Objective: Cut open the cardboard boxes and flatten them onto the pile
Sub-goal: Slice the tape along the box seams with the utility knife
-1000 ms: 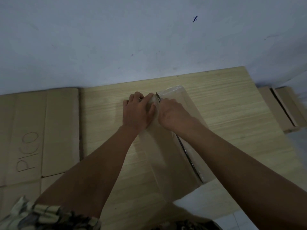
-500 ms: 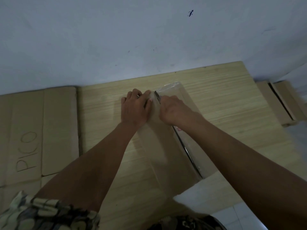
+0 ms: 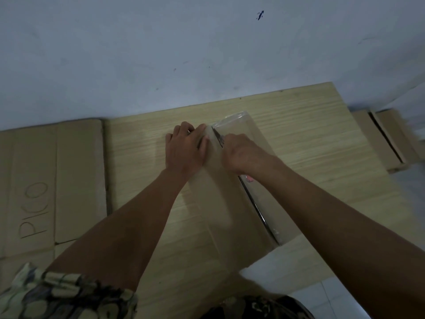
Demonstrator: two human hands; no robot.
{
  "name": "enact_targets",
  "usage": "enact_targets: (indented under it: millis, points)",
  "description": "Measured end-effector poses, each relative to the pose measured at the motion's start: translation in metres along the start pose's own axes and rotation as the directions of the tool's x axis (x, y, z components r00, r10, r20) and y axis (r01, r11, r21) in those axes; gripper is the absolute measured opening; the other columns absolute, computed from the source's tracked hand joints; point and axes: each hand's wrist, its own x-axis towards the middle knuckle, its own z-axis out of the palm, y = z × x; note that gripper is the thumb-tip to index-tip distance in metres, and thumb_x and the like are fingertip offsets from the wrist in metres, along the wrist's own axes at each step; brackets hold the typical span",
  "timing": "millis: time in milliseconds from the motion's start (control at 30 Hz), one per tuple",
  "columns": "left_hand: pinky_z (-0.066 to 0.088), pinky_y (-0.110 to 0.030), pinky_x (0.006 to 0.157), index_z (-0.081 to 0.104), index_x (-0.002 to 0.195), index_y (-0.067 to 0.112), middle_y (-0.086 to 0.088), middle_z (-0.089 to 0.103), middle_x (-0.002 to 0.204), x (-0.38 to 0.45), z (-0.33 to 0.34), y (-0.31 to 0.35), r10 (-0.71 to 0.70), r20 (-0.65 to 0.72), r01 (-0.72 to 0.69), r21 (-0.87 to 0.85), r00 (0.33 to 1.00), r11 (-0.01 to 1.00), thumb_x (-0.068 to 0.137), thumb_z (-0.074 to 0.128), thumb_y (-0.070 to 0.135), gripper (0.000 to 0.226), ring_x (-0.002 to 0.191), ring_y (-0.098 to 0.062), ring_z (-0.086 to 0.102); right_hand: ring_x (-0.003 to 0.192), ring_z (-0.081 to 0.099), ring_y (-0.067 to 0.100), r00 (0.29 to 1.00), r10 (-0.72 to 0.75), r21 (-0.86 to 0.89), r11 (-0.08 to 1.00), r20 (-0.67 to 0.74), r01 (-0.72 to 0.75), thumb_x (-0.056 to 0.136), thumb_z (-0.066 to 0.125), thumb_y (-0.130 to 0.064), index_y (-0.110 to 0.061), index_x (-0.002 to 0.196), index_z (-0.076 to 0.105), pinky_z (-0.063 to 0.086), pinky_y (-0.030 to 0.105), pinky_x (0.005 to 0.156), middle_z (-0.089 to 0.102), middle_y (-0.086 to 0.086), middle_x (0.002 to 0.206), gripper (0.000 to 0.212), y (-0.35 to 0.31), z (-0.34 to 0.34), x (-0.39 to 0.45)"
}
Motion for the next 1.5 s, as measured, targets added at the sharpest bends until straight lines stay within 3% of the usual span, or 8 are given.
enact_targets:
  millis: [300, 467, 600, 900, 1100, 1200, 1333, 1500]
  points:
    - [0.041, -0.043, 0.078, 0.069, 0.121, 0.022, -0.009, 0.060, 0.105, -0.001, 0.000, 0.000, 0.006, -0.023, -0.006, 0.006, 1.000, 1.000, 0.093, 0.059, 0.033, 0.031, 0.095, -0.034, 0.059, 0.118, 0.059, 0.037, 1.000, -0.009, 0.006, 1.000, 0.007, 0.009, 0.101, 0.046, -0.013, -0.002, 0.133, 0.053, 0.042, 0.033, 0.078, 0.054, 0.020, 0.135, 0.034, 0.001, 0.001, -0.001]
    - [0.041, -0.042, 0.078, 0.068, 0.120, 0.024, -0.008, 0.059, 0.105, -0.001, -0.001, 0.000, 0.004, -0.027, -0.004, 0.009, 1.000, 1.000, 0.094, 0.057, 0.036, 0.031, 0.096, -0.032, 0.058, 0.100, 0.064, 0.039, 0.995, 0.032, -0.036, 0.999, 0.097, -0.029, 0.099, 0.050, -0.011, -0.004, 0.131, 0.051, 0.045, 0.032, 0.058, 0.053, 0.021, 0.131, 0.033, 0.014, 0.004, -0.007]
    - [0.040, -0.042, 0.079, 0.068, 0.121, 0.024, -0.008, 0.059, 0.106, -0.001, -0.001, 0.001, 0.003, -0.032, -0.002, 0.006, 0.999, 1.000, 0.094, 0.058, 0.035, 0.031, 0.097, -0.032, 0.058, 0.119, 0.058, 0.039, 0.999, -0.003, 0.021, 1.000, 0.044, 0.002, 0.101, 0.047, -0.017, -0.009, 0.134, 0.054, 0.047, 0.034, 0.081, 0.055, 0.020, 0.135, 0.035, 0.020, 0.011, -0.006]
    - [0.039, -0.043, 0.083, 0.073, 0.100, 0.018, -0.006, 0.061, 0.111, -0.017, -0.009, 0.016, 0.059, -0.064, -0.050, 0.135, 0.996, 0.990, 0.092, 0.053, 0.035, 0.027, 0.102, -0.030, 0.056, 0.101, 0.066, 0.038, 0.999, 0.014, 0.018, 1.000, 0.050, -0.014, 0.100, 0.050, -0.012, -0.007, 0.131, 0.054, 0.053, 0.032, 0.060, 0.056, 0.019, 0.127, 0.031, 0.029, 0.010, -0.007]
    - [0.020, -0.054, 0.122, 0.042, 0.151, 0.003, -0.017, 0.035, 0.159, -0.058, -0.007, 0.025, 0.058, 0.132, -0.070, 0.090, 0.990, 0.993, 0.101, 0.026, 0.043, 0.066, 0.151, -0.034, 0.026, 0.083, 0.067, 0.033, 1.000, 0.015, -0.030, 0.999, 0.025, -0.014, 0.095, 0.061, -0.003, -0.007, 0.126, 0.053, 0.049, 0.030, 0.051, 0.062, 0.017, 0.117, 0.033, 0.030, 0.014, -0.013]
    - [0.016, -0.054, 0.123, 0.038, 0.154, 0.004, -0.017, 0.031, 0.162, -0.056, -0.008, 0.029, 0.035, 0.161, -0.050, 0.091, 0.986, 0.995, 0.100, 0.022, 0.045, 0.069, 0.153, -0.033, 0.023, 0.106, 0.062, 0.035, 0.999, -0.033, -0.038, 0.999, 0.035, 0.034, 0.103, 0.046, -0.015, -0.012, 0.136, 0.051, 0.046, 0.031, 0.068, 0.054, 0.018, 0.129, 0.034, 0.041, 0.016, -0.029]
    - [0.020, -0.055, 0.122, 0.040, 0.153, 0.004, -0.017, 0.034, 0.161, -0.055, -0.006, 0.029, 0.035, 0.168, -0.055, 0.116, 0.985, 0.992, 0.100, 0.022, 0.045, 0.069, 0.151, -0.034, 0.025, 0.096, 0.056, 0.032, 0.994, -0.013, -0.056, 0.998, 0.107, 0.019, 0.102, 0.045, -0.011, -0.006, 0.130, 0.053, 0.042, 0.032, 0.067, 0.053, 0.018, 0.129, 0.030, 0.057, 0.020, -0.047]
    - [0.027, -0.055, 0.118, 0.051, 0.144, 0.002, -0.018, 0.044, 0.153, -0.061, -0.014, 0.039, 0.040, 0.141, -0.052, 0.084, 0.989, 0.995, 0.099, 0.026, 0.042, 0.065, 0.146, -0.035, 0.035, 0.113, 0.059, 0.037, 0.999, -0.035, -0.023, 0.999, -0.006, 0.035, 0.104, 0.044, -0.018, -0.005, 0.124, 0.057, 0.038, 0.031, 0.076, 0.055, 0.020, 0.128, 0.027, 0.065, 0.024, -0.044]
